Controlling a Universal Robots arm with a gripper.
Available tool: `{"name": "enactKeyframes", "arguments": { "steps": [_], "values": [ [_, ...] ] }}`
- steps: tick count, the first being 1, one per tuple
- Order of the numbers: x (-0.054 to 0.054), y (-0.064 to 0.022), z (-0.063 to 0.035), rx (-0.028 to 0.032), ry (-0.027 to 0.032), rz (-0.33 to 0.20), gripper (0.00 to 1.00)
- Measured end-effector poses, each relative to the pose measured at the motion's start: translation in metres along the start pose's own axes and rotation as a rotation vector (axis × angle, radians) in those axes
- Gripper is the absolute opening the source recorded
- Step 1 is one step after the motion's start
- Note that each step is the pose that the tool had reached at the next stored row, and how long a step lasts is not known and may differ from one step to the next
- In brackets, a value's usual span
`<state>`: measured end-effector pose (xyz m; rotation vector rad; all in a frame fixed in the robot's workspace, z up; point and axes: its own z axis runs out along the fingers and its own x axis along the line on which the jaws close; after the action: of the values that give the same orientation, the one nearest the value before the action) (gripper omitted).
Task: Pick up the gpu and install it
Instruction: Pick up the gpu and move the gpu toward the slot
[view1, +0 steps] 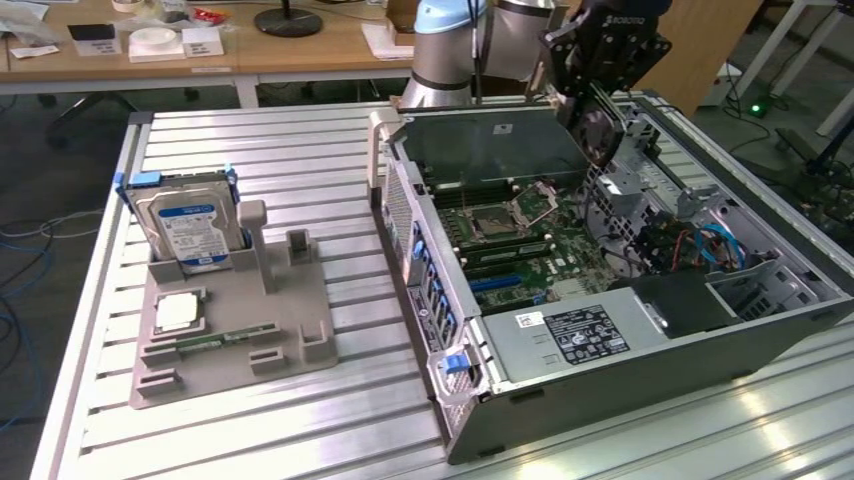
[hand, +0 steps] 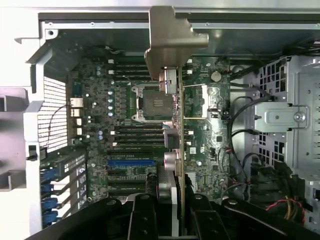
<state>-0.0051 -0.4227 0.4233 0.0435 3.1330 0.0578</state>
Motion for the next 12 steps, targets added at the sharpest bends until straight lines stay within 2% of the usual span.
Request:
{"name": "enactKeyframes", "arguments": {
  "steps": [4,12],
  "values": [
    [-0.0090,0.0003,0.0001,-0.0001,0.0000,0.000,0.29],
    [-0.0093,0.0003,0.0001,0.0000,0.0000,0.000,0.29]
  ]
}}
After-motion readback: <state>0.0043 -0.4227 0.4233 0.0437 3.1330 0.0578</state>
